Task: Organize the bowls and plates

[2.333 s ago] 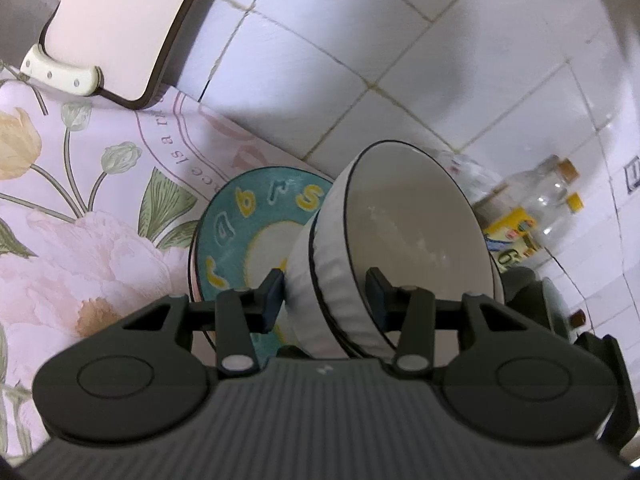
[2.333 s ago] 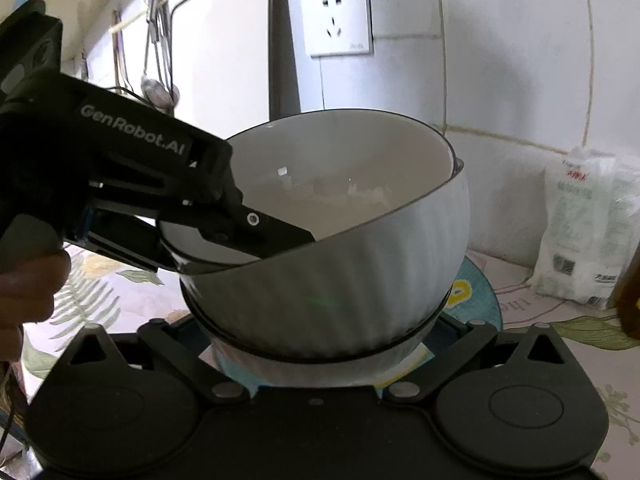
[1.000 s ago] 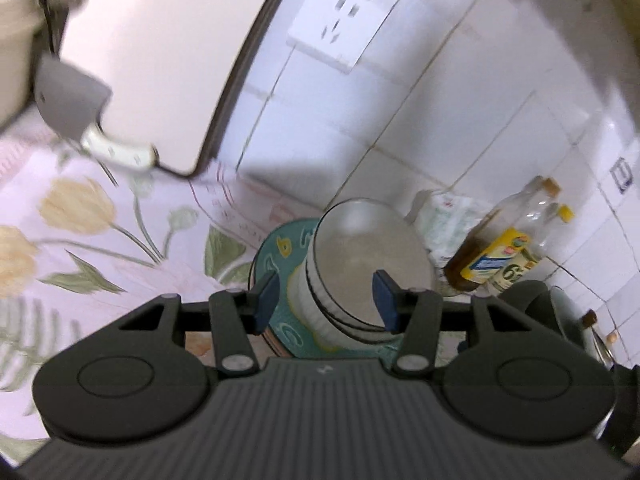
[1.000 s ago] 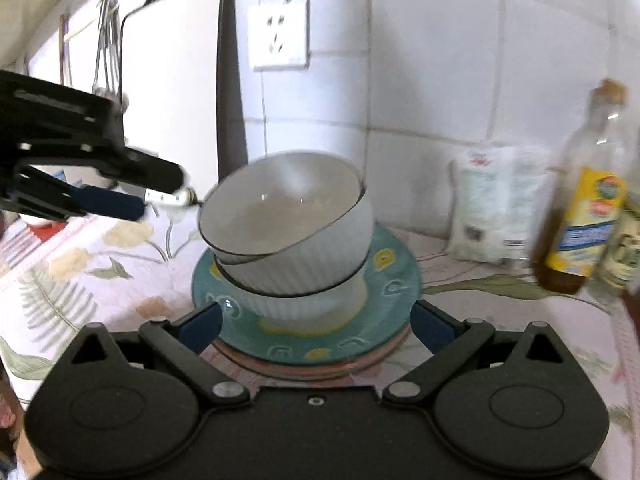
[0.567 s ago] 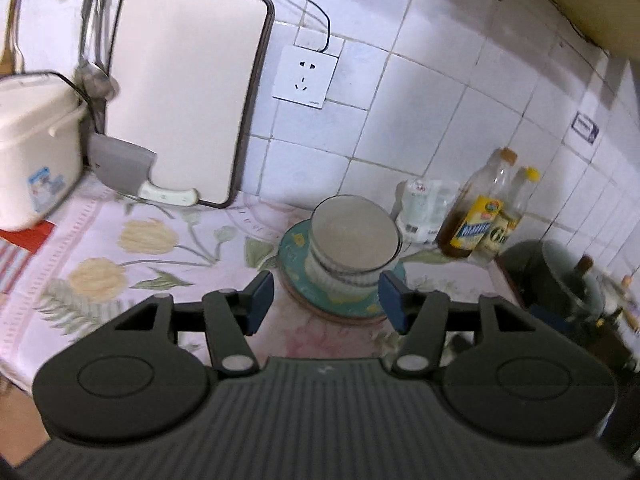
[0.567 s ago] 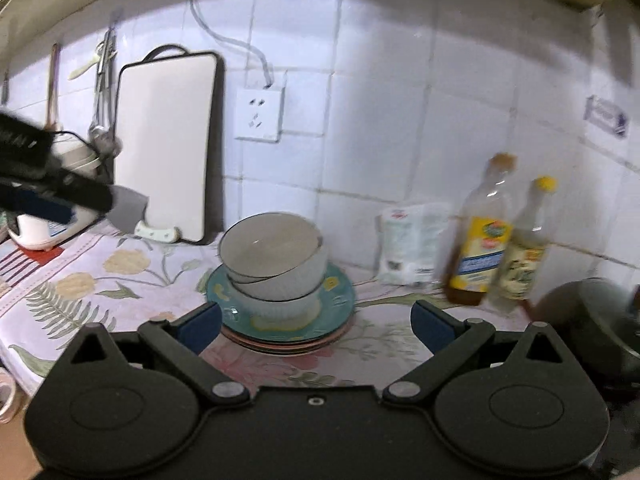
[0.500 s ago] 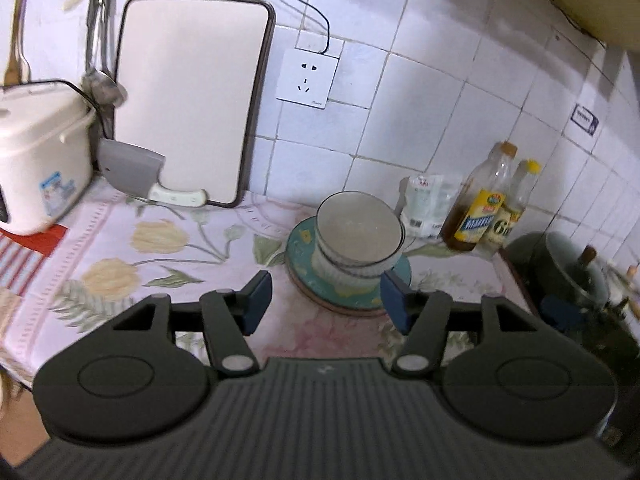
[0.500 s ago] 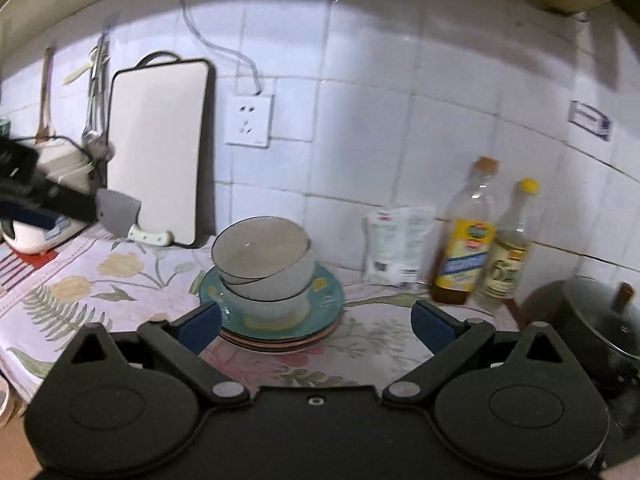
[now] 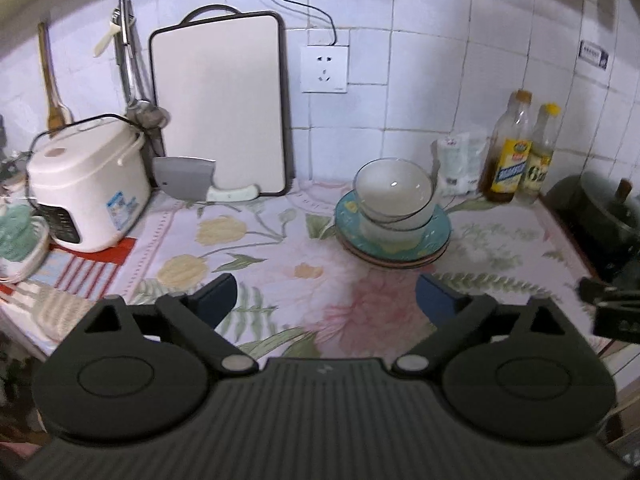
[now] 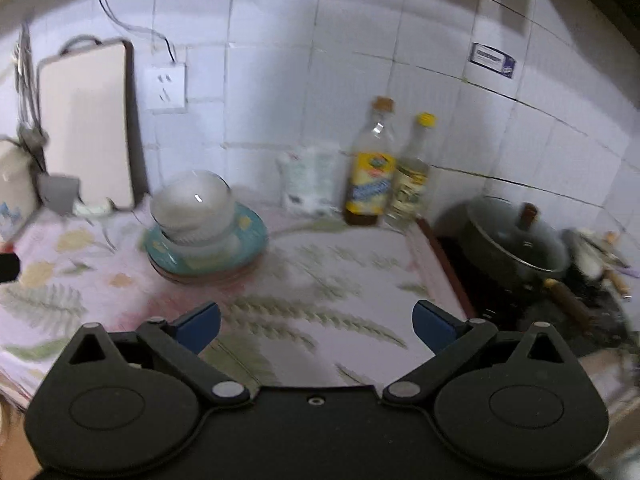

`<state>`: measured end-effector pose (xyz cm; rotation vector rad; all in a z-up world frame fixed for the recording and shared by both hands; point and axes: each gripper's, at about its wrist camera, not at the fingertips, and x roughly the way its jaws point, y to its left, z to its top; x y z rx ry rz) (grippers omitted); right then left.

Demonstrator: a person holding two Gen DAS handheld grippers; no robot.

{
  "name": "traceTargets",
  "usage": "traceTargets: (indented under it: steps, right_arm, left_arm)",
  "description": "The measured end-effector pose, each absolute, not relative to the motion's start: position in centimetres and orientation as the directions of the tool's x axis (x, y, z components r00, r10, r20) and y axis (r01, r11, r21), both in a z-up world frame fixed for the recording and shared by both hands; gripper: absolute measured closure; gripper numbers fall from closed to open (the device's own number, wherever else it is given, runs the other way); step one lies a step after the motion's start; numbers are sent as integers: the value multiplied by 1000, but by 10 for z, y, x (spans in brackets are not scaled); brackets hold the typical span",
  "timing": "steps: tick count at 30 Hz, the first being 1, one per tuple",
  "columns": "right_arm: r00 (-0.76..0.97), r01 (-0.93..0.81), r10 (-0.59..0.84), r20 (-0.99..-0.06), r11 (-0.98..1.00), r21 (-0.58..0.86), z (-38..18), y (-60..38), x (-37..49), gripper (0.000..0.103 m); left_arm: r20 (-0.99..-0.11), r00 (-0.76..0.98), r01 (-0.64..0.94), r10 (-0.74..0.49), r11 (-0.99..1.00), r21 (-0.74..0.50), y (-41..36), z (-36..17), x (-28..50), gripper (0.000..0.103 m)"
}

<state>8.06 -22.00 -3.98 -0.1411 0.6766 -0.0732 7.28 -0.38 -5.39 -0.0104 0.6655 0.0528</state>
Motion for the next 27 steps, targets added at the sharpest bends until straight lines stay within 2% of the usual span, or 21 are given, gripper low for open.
traceTargets:
  steps: [5,10,27]
  right_arm:
    - [795,52,-154,-587,981,-188,-24,-224,55,0]
    - [779,75,-106,-618,994,-76,-10,-238,37,0]
    - [790,51,-96,-606,995,-91,-4,-224,6,0]
  left_arm:
    - [-697,715,-55,56,998,24,-6,-50,69,4]
    - [-693,717,-62,76,997,45,-9,-43,55,4]
    - [-689,720,-76,79,996,36,-10,-44,29,4]
